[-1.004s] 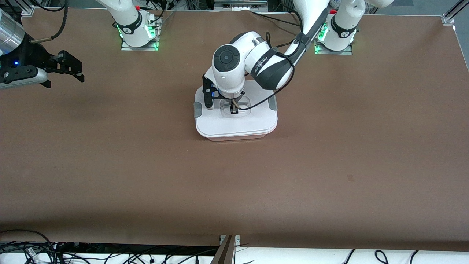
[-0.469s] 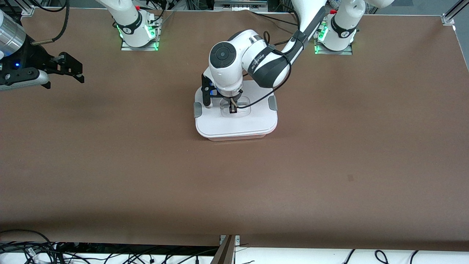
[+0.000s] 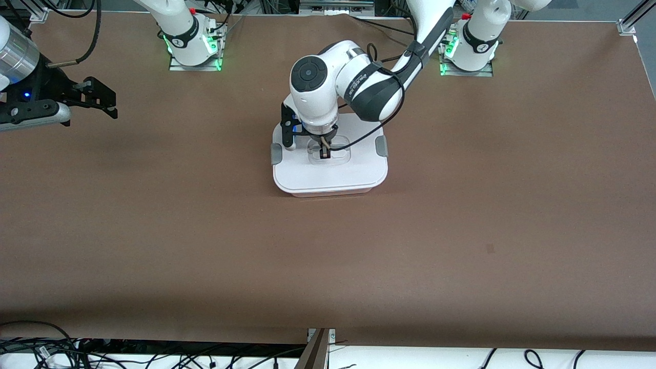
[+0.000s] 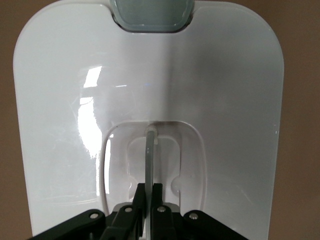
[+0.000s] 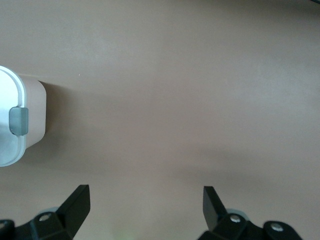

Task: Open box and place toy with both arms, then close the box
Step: 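Press the lid down onto the box with the left gripper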

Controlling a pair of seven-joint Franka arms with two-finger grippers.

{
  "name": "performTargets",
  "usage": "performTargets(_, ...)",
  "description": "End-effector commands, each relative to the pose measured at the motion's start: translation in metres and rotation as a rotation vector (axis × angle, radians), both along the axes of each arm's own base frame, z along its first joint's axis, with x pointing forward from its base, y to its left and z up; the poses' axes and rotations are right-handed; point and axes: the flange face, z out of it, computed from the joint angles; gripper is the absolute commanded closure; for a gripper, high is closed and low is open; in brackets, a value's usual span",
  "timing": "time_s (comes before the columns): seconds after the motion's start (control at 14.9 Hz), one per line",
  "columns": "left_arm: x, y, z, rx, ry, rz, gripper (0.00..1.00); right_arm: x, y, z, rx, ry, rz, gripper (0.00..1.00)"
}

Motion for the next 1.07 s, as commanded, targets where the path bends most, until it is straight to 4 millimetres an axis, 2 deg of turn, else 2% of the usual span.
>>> performTargets(0.0, 0.004, -0.01, -0.01, -0.004, -0.039, -0.026, 1.0, 0.001, 0.003, 0.005, -0.016, 0.001, -0.005, 0.0)
performTargets(0.4, 0.011, -0.011, -0.008, -0.04, -0.067, -0.007, 1.0, 0.001, 0.003, 0.005, -0.015, 0.001, -0.005, 0.0)
performTargets(0.47, 0.012, -0.012, -0.003, -0.049, -0.064, 0.002, 0.62, 0.001, 0.003, 0.005, -0.015, 0.001, -0.005, 0.0)
performTargets(0.54, 0.013, -0.012, 0.004, -0.058, -0.064, 0.009, 0.01, 0.001, 0.003, 0.005, -0.015, 0.001, -0.005, 0.0)
performTargets(0.8, 0.019, 0.0, 0.021, -0.069, -0.034, 0.043, 0.0, 0.001, 0.003, 0.005, -0.015, 0.001, -0.005, 0.0)
performTargets(0.87, 0.026, 0.01, 0.028, -0.073, -0.023, 0.066, 0.0, 0.001, 0.003, 0.005, -0.013, 0.001, -0.005, 0.0)
performTargets(1.0, 0.057, 0.043, 0.042, -0.086, 0.001, 0.143, 0.0, 0.001, 0.003, 0.005, -0.013, 0.001, -0.005, 0.0)
